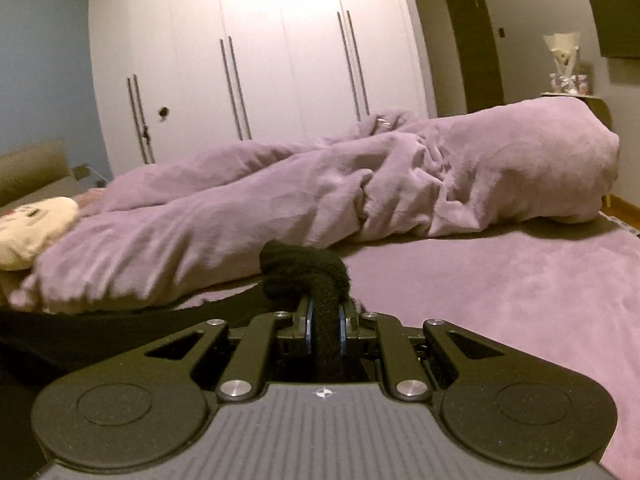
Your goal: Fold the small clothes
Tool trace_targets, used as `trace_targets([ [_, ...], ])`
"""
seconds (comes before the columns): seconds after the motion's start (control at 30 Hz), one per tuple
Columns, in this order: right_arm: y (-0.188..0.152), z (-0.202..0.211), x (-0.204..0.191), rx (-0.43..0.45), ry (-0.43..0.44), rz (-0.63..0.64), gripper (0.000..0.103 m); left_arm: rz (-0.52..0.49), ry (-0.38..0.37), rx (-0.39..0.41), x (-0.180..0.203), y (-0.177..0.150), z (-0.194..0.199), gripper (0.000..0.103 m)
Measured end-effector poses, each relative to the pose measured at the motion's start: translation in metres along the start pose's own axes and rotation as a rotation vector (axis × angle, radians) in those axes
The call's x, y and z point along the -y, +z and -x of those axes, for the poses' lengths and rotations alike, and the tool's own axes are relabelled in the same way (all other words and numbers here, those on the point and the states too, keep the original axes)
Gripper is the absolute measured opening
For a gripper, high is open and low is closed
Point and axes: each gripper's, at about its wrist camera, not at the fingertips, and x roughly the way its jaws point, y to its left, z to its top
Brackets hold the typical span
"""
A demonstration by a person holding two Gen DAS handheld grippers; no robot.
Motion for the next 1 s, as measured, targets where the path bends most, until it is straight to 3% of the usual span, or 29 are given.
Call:
trace_targets([
  [0.07,-0.001,-0.013,0.002,-0.006,-0.03,-0.011,0.011,-0.009,0.018,0.031,0.006,0.004,-0.008,0.013],
  [0.13,-0.007,-0.027,0.002,-0.039,-0.072,-0.02,0.013,-0.024,0.039,0.045,0.01,0.002,-0.018,0.022],
  [0.2,-0.012,-0.037,0.004,-0.096,-0.119,-0.04,0.028,-0.015,0.102,0.035,0.011,-0.004,-0.024,0.045],
  [0.23,-0.014,-0.033,0.005,-0.085,-0.13,-0.063,0.028,-0.007,0.115,0.043,0.01,-0.008,-0.022,0.056],
  [0.33,-0.016,-0.008,0.0,-0.024,-0.086,-0.066,0.028,0.006,0.12,0.079,0.005,-0.027,0.0,0.069],
  [0.4,-0.017,0.003,-0.009,-0.016,-0.047,-0.03,0.035,-0.02,0.144,0.07,0.006,-0.043,0.011,0.076],
  [0.5,-0.016,0.008,-0.03,-0.076,0.057,0.02,0.035,-0.04,0.138,-0.017,0.005,-0.07,0.015,0.078],
  [0.57,-0.016,0.008,-0.054,-0.105,0.112,0.092,0.039,-0.046,0.177,-0.089,0.006,-0.086,0.01,0.078],
  [0.63,-0.017,0.004,-0.083,-0.119,0.173,0.183,0.046,-0.052,0.201,-0.101,0.008,-0.098,0.01,0.078],
  [0.7,-0.021,-0.005,-0.113,-0.158,0.223,0.278,0.059,-0.063,0.206,-0.088,0.01,-0.104,0.013,0.08],
  [0.73,-0.024,-0.011,-0.125,-0.179,0.236,0.324,0.059,-0.065,0.21,-0.088,0.01,-0.105,0.014,0.08],
  [0.87,-0.044,-0.049,-0.149,-0.306,0.203,0.43,0.06,-0.097,0.223,-0.095,0.009,-0.103,0.017,0.083],
  [0.93,-0.051,-0.055,-0.153,-0.304,0.195,0.445,0.059,-0.118,0.221,-0.097,0.01,-0.102,0.017,0.086],
  [1.0,-0.054,-0.059,-0.155,-0.29,0.195,0.453,0.043,-0.138,0.232,-0.101,0.01,-0.103,0.016,0.087],
])
